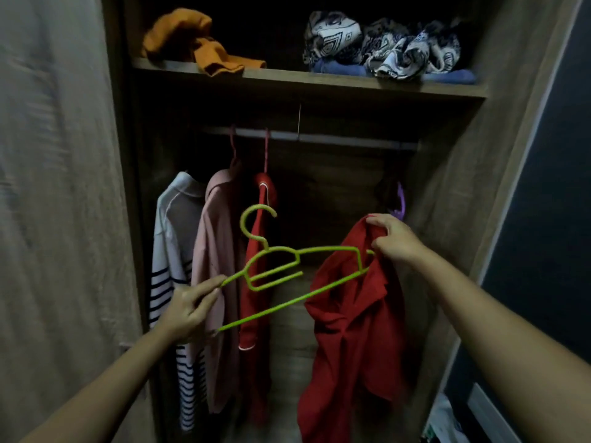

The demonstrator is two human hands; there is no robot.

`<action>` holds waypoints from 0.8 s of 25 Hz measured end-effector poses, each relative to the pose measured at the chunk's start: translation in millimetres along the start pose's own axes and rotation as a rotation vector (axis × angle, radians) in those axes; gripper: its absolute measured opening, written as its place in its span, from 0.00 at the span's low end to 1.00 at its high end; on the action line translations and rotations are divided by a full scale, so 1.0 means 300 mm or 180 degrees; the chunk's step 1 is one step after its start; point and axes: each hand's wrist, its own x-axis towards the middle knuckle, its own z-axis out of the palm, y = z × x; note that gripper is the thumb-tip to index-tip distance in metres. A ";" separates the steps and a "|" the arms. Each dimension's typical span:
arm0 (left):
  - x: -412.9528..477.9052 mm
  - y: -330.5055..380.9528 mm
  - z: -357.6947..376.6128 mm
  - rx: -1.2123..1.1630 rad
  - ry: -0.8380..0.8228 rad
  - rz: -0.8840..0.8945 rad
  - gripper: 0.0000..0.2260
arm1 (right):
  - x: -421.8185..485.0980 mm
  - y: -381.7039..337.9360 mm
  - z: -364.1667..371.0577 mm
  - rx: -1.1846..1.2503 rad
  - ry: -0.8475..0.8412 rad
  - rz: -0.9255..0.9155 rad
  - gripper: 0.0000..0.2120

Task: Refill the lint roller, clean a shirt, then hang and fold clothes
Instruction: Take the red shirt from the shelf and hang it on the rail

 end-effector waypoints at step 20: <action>-0.214 0.367 0.406 0.0523 -0.1015 -0.0408 0.22 | -0.121 -0.288 -0.036 -0.2045 0.1452 -0.1930 0.27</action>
